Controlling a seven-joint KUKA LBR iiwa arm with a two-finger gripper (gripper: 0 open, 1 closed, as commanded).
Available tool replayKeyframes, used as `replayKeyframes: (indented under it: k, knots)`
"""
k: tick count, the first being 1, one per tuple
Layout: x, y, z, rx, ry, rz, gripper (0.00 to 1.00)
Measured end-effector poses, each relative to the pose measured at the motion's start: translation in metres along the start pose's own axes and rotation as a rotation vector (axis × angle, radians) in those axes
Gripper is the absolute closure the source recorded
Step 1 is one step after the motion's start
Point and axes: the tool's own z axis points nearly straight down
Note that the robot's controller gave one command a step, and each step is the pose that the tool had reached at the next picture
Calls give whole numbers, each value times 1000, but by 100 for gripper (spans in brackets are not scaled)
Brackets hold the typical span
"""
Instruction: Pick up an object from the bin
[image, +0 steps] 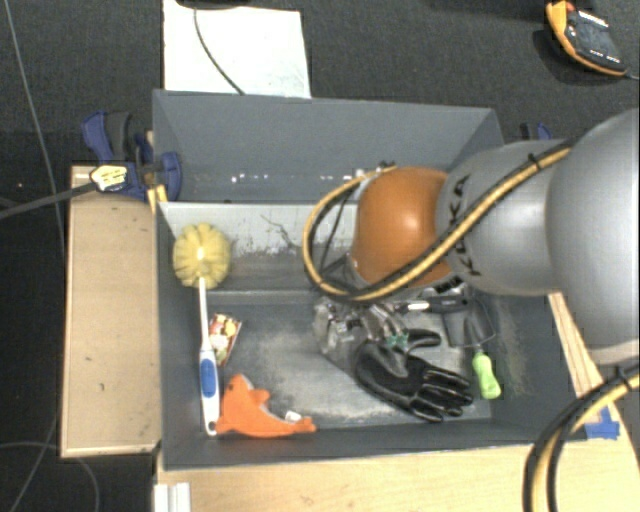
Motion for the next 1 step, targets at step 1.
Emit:
replayKeyframes:
  k: [1]
  knots:
    - [-13, 8, -5, -1, 0, -6, 100]
